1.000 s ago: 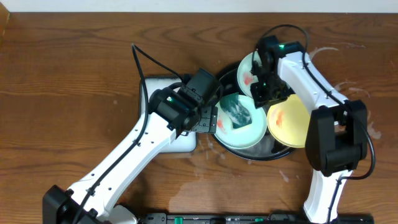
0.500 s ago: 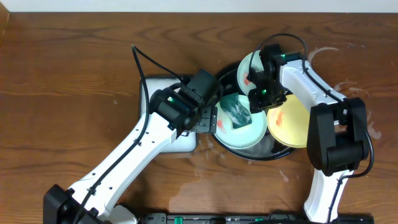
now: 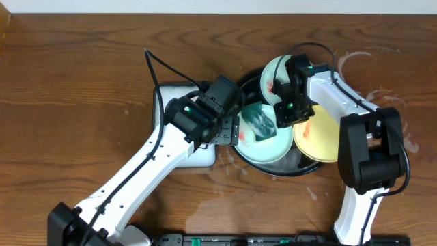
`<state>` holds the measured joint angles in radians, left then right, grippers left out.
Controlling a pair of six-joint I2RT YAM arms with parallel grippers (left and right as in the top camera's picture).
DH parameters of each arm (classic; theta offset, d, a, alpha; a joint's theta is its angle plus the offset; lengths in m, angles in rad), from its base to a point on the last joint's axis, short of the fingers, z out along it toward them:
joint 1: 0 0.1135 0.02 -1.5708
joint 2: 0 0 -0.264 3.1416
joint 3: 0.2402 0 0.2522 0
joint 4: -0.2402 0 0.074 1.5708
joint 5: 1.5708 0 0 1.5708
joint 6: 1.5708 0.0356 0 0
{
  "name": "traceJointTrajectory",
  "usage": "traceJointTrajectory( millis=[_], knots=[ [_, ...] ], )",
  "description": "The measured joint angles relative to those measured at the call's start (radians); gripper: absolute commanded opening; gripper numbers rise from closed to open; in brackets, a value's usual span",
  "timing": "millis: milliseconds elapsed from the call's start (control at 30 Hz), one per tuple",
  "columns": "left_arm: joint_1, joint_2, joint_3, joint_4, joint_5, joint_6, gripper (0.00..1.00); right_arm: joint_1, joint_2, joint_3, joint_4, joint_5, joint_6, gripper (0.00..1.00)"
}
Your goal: Clean dirty plates on tray and stack at the side
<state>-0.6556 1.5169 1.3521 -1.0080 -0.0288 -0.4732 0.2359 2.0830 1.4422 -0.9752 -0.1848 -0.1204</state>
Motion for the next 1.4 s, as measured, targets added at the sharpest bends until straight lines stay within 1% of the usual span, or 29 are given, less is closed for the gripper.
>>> traceJointTrajectory(
  millis=[33, 200, 267, 333, 367, 400, 567, 700, 867, 1100, 1233, 1400],
  knots=[
    [0.0, 0.0, 0.0, 0.001, 0.0, -0.002, 0.88, 0.0, -0.001, -0.001, 0.001, -0.001, 0.0, 0.45],
    [0.0, 0.0, 0.0, 0.002, 0.022, -0.002, 0.88, 0.004, -0.004, -0.004, 0.003, 0.005, 0.0, 0.42],
    [0.0, 0.0, 0.0, 0.002, 0.029, -0.002, 0.88, 0.003, -0.004, -0.004, 0.001, 0.006, -0.001, 0.36],
    [0.0, 0.0, 0.0, 0.002, 0.031, -0.002, 0.88, 0.004, -0.004, -0.004, -0.001, 0.016, 0.0, 0.21],
    [0.0, 0.0, 0.0, 0.003, 0.033, -0.002, 0.88, 0.003, -0.004, -0.004, -0.003, 0.025, 0.002, 0.15],
    [0.0, 0.0, 0.0, 0.003, 0.034, -0.002, 0.88, 0.003, -0.004, -0.005, -0.004, 0.031, 0.0, 0.11],
    [0.0, 0.0, 0.0, 0.005, 0.041, -0.002, 0.88, -0.002, -0.004, -0.007, -0.008, 0.055, -0.004, 0.1],
    [0.0, 0.0, 0.0, 0.007, 0.045, -0.002, 0.88, -0.002, -0.004, -0.007, -0.009, 0.058, -0.005, 0.01],
    [0.0, 0.0, 0.0, 0.026, 0.061, -0.002, 0.88, -0.003, -0.009, -0.006, -0.012, 0.059, -0.004, 0.01],
    [0.0, 0.0, 0.0, 0.094, 0.135, -0.01, 0.88, -0.003, -0.009, -0.006, -0.014, 0.059, -0.004, 0.01],
    [0.0, 0.018, 0.0, 0.125, 0.149, -0.056, 0.88, -0.003, -0.009, -0.006, -0.014, 0.059, -0.001, 0.01],
    [0.0, 0.094, 0.0, 0.203, 0.158, -0.144, 0.88, -0.003, -0.009, -0.006, -0.013, 0.059, 0.0, 0.01]
  ],
)
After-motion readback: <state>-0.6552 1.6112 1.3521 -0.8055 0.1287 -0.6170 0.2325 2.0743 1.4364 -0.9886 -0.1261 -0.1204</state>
